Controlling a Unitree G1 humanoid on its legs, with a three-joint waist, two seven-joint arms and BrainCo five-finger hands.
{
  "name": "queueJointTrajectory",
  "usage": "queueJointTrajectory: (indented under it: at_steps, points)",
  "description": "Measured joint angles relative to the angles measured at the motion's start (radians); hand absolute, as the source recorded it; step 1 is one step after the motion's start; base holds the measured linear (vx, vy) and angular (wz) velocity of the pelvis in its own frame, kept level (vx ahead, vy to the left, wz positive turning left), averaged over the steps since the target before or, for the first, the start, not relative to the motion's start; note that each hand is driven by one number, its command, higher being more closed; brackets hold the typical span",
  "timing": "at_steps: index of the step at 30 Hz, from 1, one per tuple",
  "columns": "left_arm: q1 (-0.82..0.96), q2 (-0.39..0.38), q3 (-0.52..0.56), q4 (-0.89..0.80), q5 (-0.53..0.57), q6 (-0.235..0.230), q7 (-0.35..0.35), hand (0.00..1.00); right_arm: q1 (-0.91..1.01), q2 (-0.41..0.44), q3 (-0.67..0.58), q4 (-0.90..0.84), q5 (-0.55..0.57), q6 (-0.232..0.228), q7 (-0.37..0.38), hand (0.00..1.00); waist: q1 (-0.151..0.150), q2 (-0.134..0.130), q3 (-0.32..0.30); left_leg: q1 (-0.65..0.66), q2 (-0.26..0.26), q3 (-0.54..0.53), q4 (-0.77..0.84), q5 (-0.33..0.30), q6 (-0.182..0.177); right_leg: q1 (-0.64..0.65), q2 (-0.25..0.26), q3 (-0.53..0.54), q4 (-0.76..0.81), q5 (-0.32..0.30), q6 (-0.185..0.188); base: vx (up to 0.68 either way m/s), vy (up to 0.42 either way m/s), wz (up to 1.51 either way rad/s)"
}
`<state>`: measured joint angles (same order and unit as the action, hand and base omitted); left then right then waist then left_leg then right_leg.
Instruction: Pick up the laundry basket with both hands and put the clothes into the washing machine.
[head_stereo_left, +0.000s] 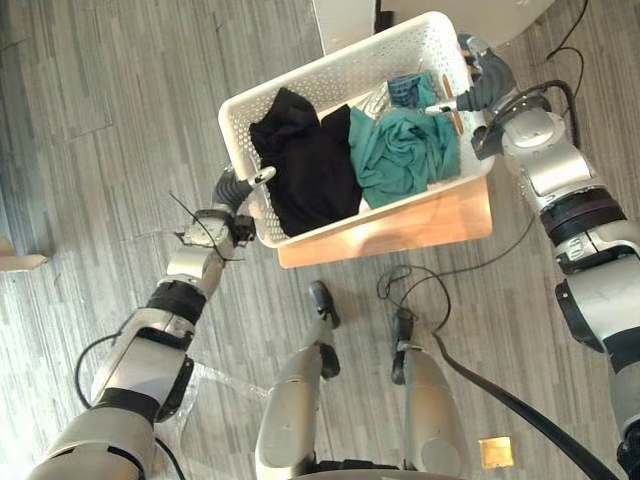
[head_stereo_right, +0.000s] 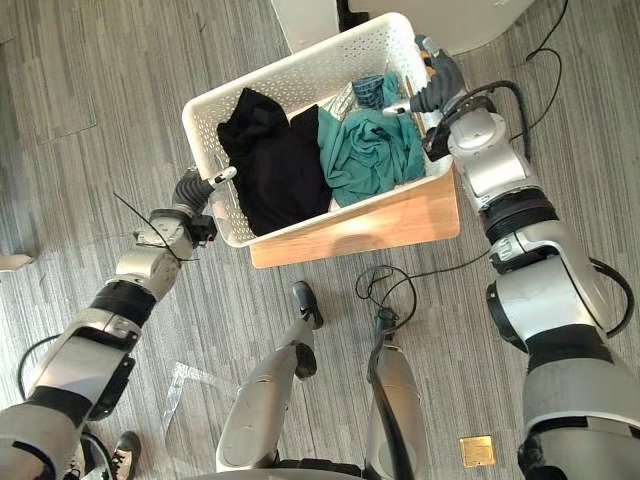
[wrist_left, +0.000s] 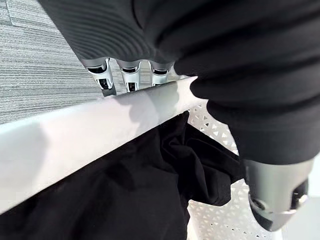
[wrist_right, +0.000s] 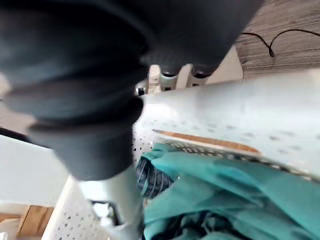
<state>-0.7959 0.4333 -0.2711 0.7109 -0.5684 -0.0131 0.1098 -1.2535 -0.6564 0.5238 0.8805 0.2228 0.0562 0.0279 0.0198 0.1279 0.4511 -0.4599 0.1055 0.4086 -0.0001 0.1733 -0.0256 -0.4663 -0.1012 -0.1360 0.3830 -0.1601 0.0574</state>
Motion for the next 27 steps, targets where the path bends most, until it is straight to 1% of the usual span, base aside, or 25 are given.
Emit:
queueJointTrajectory:
  at_steps: [2, 4, 6, 8, 9, 12, 16, 17, 19, 21, 23, 25, 27]
  points:
    - [0.000, -0.019, 0.019, -0.001, 0.032, 0.002, 0.003, 0.00, 0.000, -0.001, -0.008, 0.012, -0.003, 0.001, 0.013, 0.00, 0.002, -0.004, -0.002, 0.000, -0.001, 0.001, 0.000, 0.000, 0.000, 0.000, -0.002, -0.001, 0.001, 0.000, 0.000, 0.00, 0.000, 0.00]
    - [0.002, -0.041, 0.049, -0.001, 0.034, 0.004, 0.003, 0.00, 0.000, 0.000, -0.015, 0.024, -0.002, 0.003, 0.034, 0.00, 0.003, -0.011, -0.005, -0.001, -0.001, 0.001, 0.000, 0.000, 0.000, 0.000, -0.002, -0.002, 0.001, 0.000, 0.000, 0.00, 0.000, 0.00]
    - [0.007, -0.045, 0.060, 0.000, 0.048, 0.005, -0.001, 0.00, 0.000, 0.003, -0.014, 0.031, -0.002, 0.004, 0.046, 0.00, 0.002, -0.016, -0.008, -0.001, -0.001, 0.001, 0.000, 0.000, 0.000, 0.000, -0.002, -0.002, 0.001, 0.000, 0.000, 0.02, -0.030, 0.00]
    - [0.007, -0.065, 0.090, 0.011, 0.081, 0.006, -0.002, 0.00, 0.000, 0.015, -0.015, 0.037, 0.004, 0.004, 0.049, 0.00, 0.002, -0.023, -0.013, -0.004, -0.001, 0.002, 0.000, 0.000, 0.000, -0.006, -0.002, -0.001, 0.001, 0.000, 0.000, 0.03, -0.033, -0.03]
    - [0.003, -0.070, 0.108, 0.037, 0.108, 0.008, -0.008, 0.00, 0.000, 0.023, -0.015, 0.038, 0.010, 0.007, 0.051, 0.00, -0.001, -0.032, -0.022, -0.013, -0.001, 0.004, 0.000, 0.002, -0.002, -0.016, -0.002, -0.001, 0.000, 0.000, 0.000, 0.00, 0.000, 0.00]
    - [-0.018, -0.096, 0.128, 0.090, 0.141, 0.017, -0.016, 0.00, -0.001, 0.034, -0.015, 0.039, 0.045, 0.010, 0.057, 0.00, -0.003, -0.044, -0.028, -0.021, -0.002, 0.004, -0.002, 0.005, -0.006, -0.025, -0.002, -0.001, 0.000, 0.000, -0.001, 0.01, -0.021, -0.01]
    - [-0.048, -0.113, 0.158, 0.126, 0.151, 0.031, -0.022, 0.00, -0.001, 0.039, -0.033, 0.048, 0.072, 0.015, 0.060, 0.00, -0.003, -0.045, -0.028, -0.021, -0.001, 0.003, -0.007, 0.013, -0.018, -0.026, -0.002, -0.002, -0.001, 0.002, -0.004, 0.00, 0.000, 0.00]
    - [-0.051, -0.116, 0.164, 0.128, 0.151, 0.032, -0.021, 0.00, -0.001, 0.042, -0.044, 0.049, 0.082, 0.018, 0.061, 0.00, -0.003, -0.045, -0.028, -0.021, -0.003, 0.003, -0.017, 0.023, -0.032, -0.029, -0.002, -0.003, -0.003, 0.005, -0.008, 0.00, -0.035, 0.03]
    - [-0.059, -0.118, 0.166, 0.128, 0.151, 0.032, -0.020, 0.00, -0.001, 0.046, -0.068, 0.053, 0.086, 0.019, 0.062, 0.00, -0.003, -0.045, -0.028, -0.021, -0.003, 0.000, -0.031, 0.034, -0.045, -0.032, 0.001, -0.008, -0.003, 0.006, -0.009, -0.01, -0.035, 0.05]
    - [-0.061, -0.121, 0.173, 0.128, 0.151, 0.032, -0.019, 0.00, -0.001, 0.060, -0.102, 0.068, 0.100, 0.018, 0.048, 0.00, -0.003, -0.045, -0.028, -0.021, -0.002, -0.003, -0.036, 0.043, -0.033, -0.032, 0.003, -0.012, -0.003, 0.007, -0.011, -0.01, -0.035, 0.03]
    - [-0.062, -0.140, 0.202, 0.128, 0.151, 0.031, -0.018, 0.00, -0.001, 0.071, -0.132, 0.071, 0.113, 0.018, 0.021, 0.00, -0.002, -0.045, -0.028, -0.021, -0.001, -0.005, -0.038, 0.044, -0.032, -0.033, 0.004, -0.014, -0.003, 0.007, -0.011, -0.01, -0.037, 0.02]
    - [-0.062, -0.146, 0.205, 0.128, 0.151, 0.031, -0.014, 0.00, 0.000, 0.080, -0.160, 0.072, 0.145, 0.022, -0.007, 0.00, -0.001, -0.045, -0.028, -0.023, -0.001, -0.006, -0.038, 0.044, -0.032, -0.033, 0.004, -0.016, -0.003, 0.008, -0.012, 0.00, 0.000, 0.00]
    - [-0.069, -0.146, 0.214, 0.126, 0.151, 0.030, -0.013, 0.00, 0.002, 0.090, -0.212, 0.066, 0.219, 0.021, -0.041, 0.00, 0.001, -0.045, -0.028, -0.033, -0.001, -0.011, -0.039, 0.047, -0.028, -0.045, 0.004, -0.016, -0.003, 0.010, -0.015, 0.00, 0.000, 0.00]
